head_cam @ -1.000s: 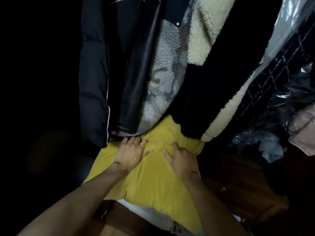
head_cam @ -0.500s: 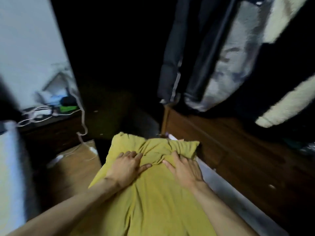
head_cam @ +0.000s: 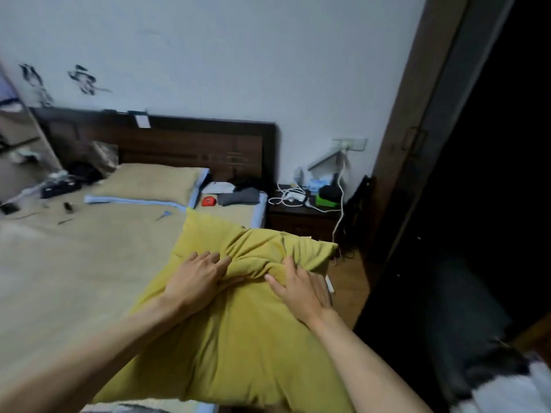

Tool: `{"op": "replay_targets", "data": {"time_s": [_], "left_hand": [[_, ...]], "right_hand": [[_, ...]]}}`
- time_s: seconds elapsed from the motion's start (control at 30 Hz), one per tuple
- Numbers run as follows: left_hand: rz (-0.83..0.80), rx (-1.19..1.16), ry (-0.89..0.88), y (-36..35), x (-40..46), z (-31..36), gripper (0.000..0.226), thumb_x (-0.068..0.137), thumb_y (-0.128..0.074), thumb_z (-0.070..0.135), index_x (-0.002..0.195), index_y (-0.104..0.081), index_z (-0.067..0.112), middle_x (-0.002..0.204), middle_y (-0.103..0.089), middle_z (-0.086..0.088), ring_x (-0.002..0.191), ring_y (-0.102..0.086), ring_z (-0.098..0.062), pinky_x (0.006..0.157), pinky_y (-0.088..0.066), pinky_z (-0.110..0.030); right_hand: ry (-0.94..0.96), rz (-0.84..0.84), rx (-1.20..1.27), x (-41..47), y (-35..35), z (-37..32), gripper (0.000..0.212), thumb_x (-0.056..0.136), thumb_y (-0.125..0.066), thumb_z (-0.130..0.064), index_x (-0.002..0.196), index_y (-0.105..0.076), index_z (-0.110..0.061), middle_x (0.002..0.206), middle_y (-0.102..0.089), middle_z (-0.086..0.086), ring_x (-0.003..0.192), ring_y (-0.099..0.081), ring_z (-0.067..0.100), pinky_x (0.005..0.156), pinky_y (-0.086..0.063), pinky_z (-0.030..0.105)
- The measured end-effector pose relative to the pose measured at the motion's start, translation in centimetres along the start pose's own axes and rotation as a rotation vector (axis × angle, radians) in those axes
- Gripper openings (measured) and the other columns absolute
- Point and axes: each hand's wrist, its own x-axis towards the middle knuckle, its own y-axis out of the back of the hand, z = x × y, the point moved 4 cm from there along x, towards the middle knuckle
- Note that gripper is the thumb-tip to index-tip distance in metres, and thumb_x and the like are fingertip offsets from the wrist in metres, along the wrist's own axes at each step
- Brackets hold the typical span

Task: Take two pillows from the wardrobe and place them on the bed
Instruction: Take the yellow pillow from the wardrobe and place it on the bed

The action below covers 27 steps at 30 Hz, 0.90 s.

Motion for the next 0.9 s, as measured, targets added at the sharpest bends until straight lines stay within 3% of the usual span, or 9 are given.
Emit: {"op": "replay_targets", "data": {"time_s": [0.17,0.33,0.47,0.57,0.63,0.77,0.9], "left_hand": [[0.032,0.049,0.096,-0.1,-0.4,-8.5,0.057,0.092,-0.027,0.072,0.087,-0.057,0.024,0.075,-0.058,-0.001,0.072,-0.059,-0.024,0.065,-0.044,-0.036],[0.066,0.065,0.133,-1.0,1.3,-13.1,0.060,0.093,-0.022,0.071,0.086,-0.056,0.022,0.074,-0.055,-0.001,0.070,-0.056,-0.024,0.064,-0.043,-0.037],[0.072,0.085,0.173,-2.2,2.1,-16.0,0.052,0.095,-0.030,0.066,0.089,-0.056,0.021,0.075,-0.055,-0.002,0.068,-0.055,-0.025,0.062,-0.040,-0.036],[0.083,0.100,0.215,-3.8,3.0,-18.3,0.035,0.094,-0.042,0.054,0.094,-0.053,0.021,0.078,-0.054,-0.003,0.069,-0.054,-0.026,0.063,-0.039,-0.037],[0.099,0.094,0.208,-5.2,4.0,-19.3,0.019,0.091,-0.045,0.036,0.097,-0.051,0.020,0.081,-0.054,-0.005,0.071,-0.054,-0.028,0.063,-0.038,-0.039],[0.139,0.151,0.151,-8.6,6.7,-21.5,0.018,0.091,-0.042,0.021,0.101,-0.056,0.015,0.086,-0.054,-0.007,0.072,-0.053,-0.027,0.063,-0.039,-0.039],[0.150,0.201,0.198,-12.6,10.9,-24.6,0.025,0.101,-0.033,0.018,0.103,-0.057,0.014,0.088,-0.056,-0.008,0.071,-0.051,-0.027,0.063,-0.038,-0.039]], "right_hand": [[0.115,-0.004,-0.011,8.0,-2.1,-5.8,0.064,0.095,-0.029,-0.069,0.126,-0.041,-0.015,0.113,-0.068,0.011,0.093,-0.067,0.035,0.072,-0.053,0.042],[0.199,-0.081,-0.001,14.1,-4.2,-6.7,0.061,0.094,-0.029,-0.072,0.120,-0.040,-0.018,0.115,-0.067,0.011,0.097,-0.067,0.035,0.073,-0.052,0.043],[0.236,-0.196,0.041,19.4,-6.3,-7.2,0.056,0.086,-0.034,-0.077,0.102,-0.039,-0.024,0.111,-0.063,0.004,0.098,-0.064,0.032,0.077,-0.050,0.043],[0.278,-0.160,0.056,24.1,-7.8,-8.1,0.053,0.082,-0.035,-0.081,0.089,-0.038,-0.029,0.099,-0.056,-0.004,0.090,-0.061,0.026,0.071,-0.045,0.039],[0.338,-0.113,0.097,27.5,-8.7,-9.2,0.051,0.085,-0.035,-0.078,0.092,-0.043,-0.028,0.098,-0.053,-0.004,0.087,-0.060,0.024,0.069,-0.043,0.036],[0.376,-0.104,0.240,36.0,-11.6,-10.6,0.047,0.089,-0.038,-0.067,0.107,-0.050,-0.025,0.108,-0.054,-0.004,0.095,-0.060,0.021,0.070,-0.036,0.031],[0.288,-0.301,0.326,45.3,-18.0,-8.7,0.068,0.088,-0.044,-0.070,0.137,-0.042,-0.023,0.138,-0.047,0.001,0.119,-0.053,0.026,0.093,-0.045,0.040]]}}
